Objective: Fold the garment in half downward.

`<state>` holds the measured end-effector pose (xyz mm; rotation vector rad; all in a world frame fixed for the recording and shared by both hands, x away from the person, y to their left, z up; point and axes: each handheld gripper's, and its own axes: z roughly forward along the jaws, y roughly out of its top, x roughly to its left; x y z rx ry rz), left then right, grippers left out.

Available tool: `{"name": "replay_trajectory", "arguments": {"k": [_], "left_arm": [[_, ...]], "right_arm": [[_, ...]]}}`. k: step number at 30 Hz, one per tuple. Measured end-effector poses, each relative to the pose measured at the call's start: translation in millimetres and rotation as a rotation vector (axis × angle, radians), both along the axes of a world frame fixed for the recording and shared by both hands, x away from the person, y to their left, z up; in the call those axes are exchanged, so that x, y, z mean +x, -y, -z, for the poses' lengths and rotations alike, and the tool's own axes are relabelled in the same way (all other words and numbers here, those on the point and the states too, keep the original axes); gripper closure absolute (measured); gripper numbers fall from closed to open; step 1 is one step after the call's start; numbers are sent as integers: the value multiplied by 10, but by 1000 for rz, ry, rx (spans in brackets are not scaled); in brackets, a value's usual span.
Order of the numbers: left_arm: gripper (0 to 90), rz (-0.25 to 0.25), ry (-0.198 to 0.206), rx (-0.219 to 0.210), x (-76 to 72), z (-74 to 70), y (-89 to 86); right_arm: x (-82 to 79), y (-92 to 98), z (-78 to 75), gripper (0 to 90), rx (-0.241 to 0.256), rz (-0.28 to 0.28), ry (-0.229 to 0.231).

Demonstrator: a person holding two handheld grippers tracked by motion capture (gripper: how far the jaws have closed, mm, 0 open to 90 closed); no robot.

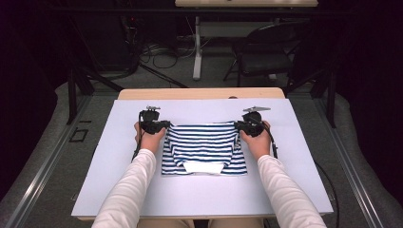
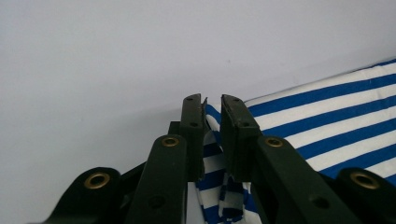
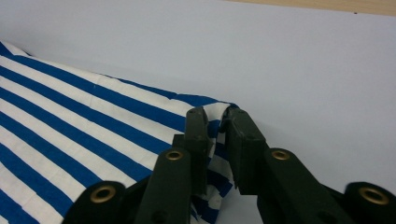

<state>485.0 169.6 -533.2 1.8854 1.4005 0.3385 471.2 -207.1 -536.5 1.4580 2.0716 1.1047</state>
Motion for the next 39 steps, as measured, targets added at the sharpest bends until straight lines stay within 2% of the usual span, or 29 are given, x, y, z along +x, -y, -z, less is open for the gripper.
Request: {"name": "replay_trajectory", "arguments": {"k": [5, 7, 12, 20, 24, 29, 32, 39], "left_arm": [[734, -16, 11, 9, -8, -55, -61], [688, -20, 5, 13, -6, -84, -68], [563, -17, 30, 17, 18, -171, -45], [478, 12, 32, 72, 103, -219, 50], [444, 19, 19, 98, 150, -208, 80], [437, 31, 2, 107, 206, -190, 105], [422, 32, -29, 99, 242, -162, 119], [417, 35, -78, 102, 295, -63, 135]], "right_arm": [[-21, 16, -22, 700, -21, 11, 8], [-27, 28, -35, 671, -24, 10, 15], [-63, 42, -77, 594, -29, 11, 21], [-150, -23, -136, 509, -29, -4, 48], [-188, -66, -139, 478, -24, -8, 51], [-226, -95, -140, 418, -24, -12, 56], [-240, -105, -150, 376, -21, -13, 50], [-300, -141, -163, 359, -6, -23, 56]]}}
